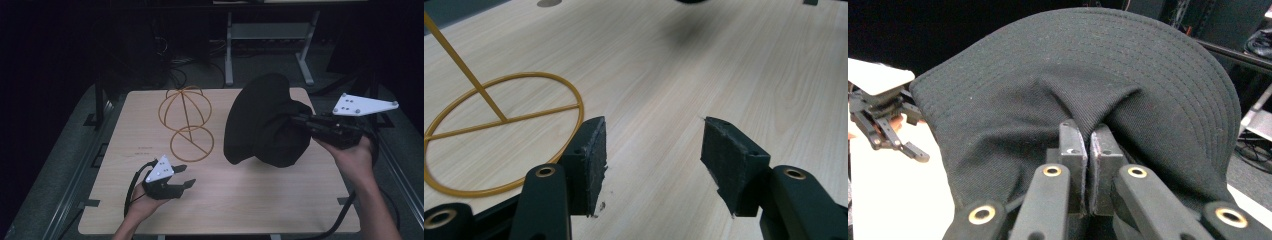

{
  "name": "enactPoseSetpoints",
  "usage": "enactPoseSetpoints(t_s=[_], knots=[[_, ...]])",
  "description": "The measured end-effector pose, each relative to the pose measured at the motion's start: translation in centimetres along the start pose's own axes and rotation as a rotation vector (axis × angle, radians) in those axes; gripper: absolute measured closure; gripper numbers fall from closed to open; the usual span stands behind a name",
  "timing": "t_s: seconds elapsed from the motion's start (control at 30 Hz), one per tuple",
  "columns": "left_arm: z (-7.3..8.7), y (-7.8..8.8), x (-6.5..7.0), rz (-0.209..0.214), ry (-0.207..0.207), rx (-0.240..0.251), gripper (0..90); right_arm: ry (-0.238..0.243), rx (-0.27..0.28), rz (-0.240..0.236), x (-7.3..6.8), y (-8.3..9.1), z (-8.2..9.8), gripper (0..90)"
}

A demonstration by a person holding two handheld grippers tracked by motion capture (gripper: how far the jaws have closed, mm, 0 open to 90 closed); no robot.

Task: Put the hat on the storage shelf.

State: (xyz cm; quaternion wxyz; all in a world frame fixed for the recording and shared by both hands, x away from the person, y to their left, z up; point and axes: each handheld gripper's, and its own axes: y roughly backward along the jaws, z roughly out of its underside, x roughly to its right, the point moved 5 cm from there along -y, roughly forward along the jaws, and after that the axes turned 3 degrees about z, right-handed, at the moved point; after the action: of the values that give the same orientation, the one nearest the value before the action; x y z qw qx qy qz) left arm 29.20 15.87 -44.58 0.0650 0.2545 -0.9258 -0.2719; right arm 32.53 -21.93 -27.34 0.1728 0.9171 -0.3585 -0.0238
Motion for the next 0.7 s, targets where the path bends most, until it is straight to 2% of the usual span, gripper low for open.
enactPoseSetpoints(t_s=[0.27, 0.3, 0.4, 0.43, 0.5, 0.6, 0.7], knots=[[0.2, 0.1, -0.3, -0.006, 0.008, 0.004, 42.0, 0.005, 0.005, -0.029, -0.1, -0.8, -1.6, 86.8], [0.3, 0.0, -0.4, -0.01, 0.012, 0.007, 41.6, 0.006, 0.006, -0.037, -0.2, -1.2, -2.3, 86.8], [0.4, 0.0, -0.6, -0.02, 0.008, 0.0, 41.0, 0.014, 0.005, -0.042, -0.2, -1.5, -2.8, 86.8], [0.5, 0.0, -0.6, -0.023, 0.013, -0.005, 40.4, 0.02, 0.0, -0.049, -0.4, -2.1, -3.6, 86.8], [0.6, 0.0, -0.7, -0.023, 0.017, -0.006, 40.3, 0.026, -0.001, -0.052, -0.4, -2.2, -3.9, 86.8], [0.7, 0.1, -0.9, -0.026, 0.005, -0.018, 39.4, 0.04, -0.005, -0.069, -0.8, -3.3, -5.3, 86.8], [0.8, 0.1, -1.0, -0.03, 0.003, -0.019, 38.9, 0.046, -0.005, -0.079, -0.9, -3.8, -5.9, 86.7]])
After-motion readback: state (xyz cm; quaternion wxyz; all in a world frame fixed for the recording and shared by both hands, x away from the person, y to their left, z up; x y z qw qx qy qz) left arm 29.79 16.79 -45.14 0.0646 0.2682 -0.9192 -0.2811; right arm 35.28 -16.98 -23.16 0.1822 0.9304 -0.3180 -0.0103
